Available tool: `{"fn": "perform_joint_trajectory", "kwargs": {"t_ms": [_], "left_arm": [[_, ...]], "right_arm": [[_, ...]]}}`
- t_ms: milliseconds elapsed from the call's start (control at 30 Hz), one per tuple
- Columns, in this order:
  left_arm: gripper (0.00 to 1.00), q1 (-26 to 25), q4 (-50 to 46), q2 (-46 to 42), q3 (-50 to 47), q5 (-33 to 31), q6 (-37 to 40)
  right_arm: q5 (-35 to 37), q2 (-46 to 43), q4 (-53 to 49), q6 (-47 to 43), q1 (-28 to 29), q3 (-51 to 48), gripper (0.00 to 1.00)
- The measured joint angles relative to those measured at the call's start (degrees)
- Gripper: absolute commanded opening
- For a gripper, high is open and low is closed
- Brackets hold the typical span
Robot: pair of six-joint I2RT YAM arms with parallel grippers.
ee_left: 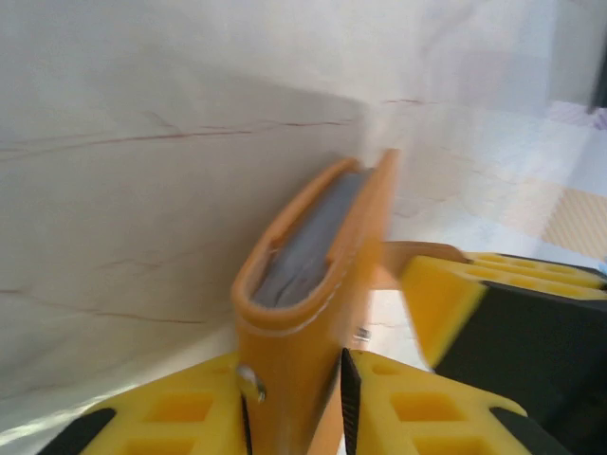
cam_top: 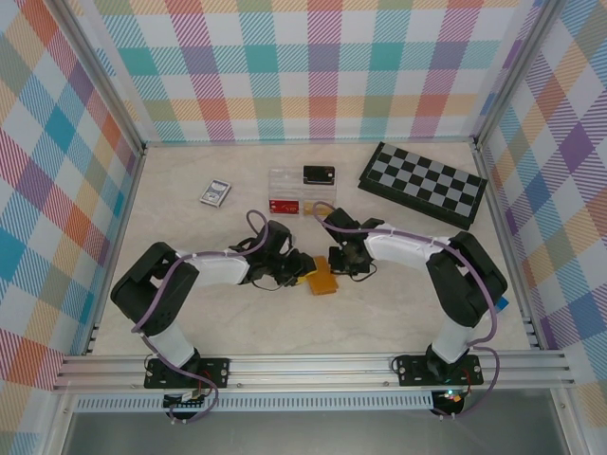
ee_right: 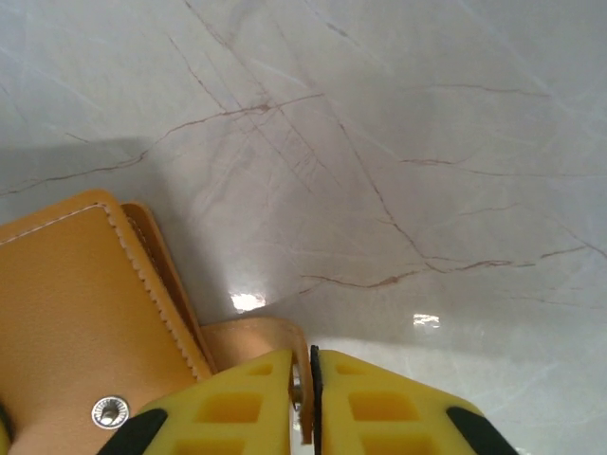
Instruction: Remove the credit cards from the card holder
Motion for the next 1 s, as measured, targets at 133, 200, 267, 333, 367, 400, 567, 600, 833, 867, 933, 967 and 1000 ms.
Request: {"fn": "perform_joint_trajectory", "kwargs": {"t_ms": [133, 200, 267, 333, 367, 400, 567, 600, 833, 867, 933, 967, 1000], "left_arm": [[0.68, 0.2, -4.63, -1.44, 0.37, -2.84, 0.7], [0.82, 0.83, -7.39, -3.72, 0.7, -4.66, 1.57], [0.92, 1.64, -10.21, -6.29, 0.98, -6.29, 2.75], [0.99, 2.58, -11.91, -9.05, 1.07, -8.07, 4.17], [1.0, 2.99, -12.55, -10.6, 1.09, -9.25, 4.85], [1.0, 3.34, -13.22, -12.11, 1.09, -10.56, 5.53], [1.0, 5.38, -15.96, -17.22, 1.09, -14.45, 7.39], [1.0, 6.03, -16.44, -17.68, 1.09, -14.97, 7.54], [1.0, 8.44, -21.97, -19.89, 1.09, -18.67, 7.67], [1.0, 8.44, -22.43, -20.15, 1.09, -19.06, 7.65], [1.0, 8.44, -22.91, -20.61, 1.09, -19.54, 7.63], [1.0, 8.44, -22.91, -20.79, 1.09, -19.91, 7.63], [1.0, 8.44, -22.91, -20.96, 1.07, -20.13, 7.61]], "right_arm": [[-0.52, -0.09, 0.15, -0.87, -0.02, 0.0, 0.07], [-0.85, -0.81, 0.13, -1.46, -0.02, 0.0, 0.07], [-1.55, -2.29, 0.15, -2.12, -0.02, 0.0, 0.07], [-2.93, -4.42, 0.22, -2.97, -0.02, 0.0, 0.07], [-4.07, -5.55, 0.33, -3.23, 0.0, 0.04, 0.07], [-5.31, -6.54, 0.61, -3.34, 0.0, 0.11, 0.07], [-11.15, -9.35, 3.74, -3.43, 0.7, 0.11, 0.08], [-12.13, -9.81, 4.26, -3.45, 0.96, 0.11, 0.08], [-16.5, -11.45, 6.05, -2.86, 2.03, 1.38, 0.09], [-16.83, -11.45, 6.19, -2.78, 2.25, 1.66, 0.09], [-17.18, -11.45, 6.23, -2.73, 2.58, 2.19, 0.09], [-17.31, -11.45, 6.25, -2.67, 2.75, 2.34, 0.09], [-17.35, -11.45, 6.23, -2.56, 2.86, 2.47, 0.09]]}}
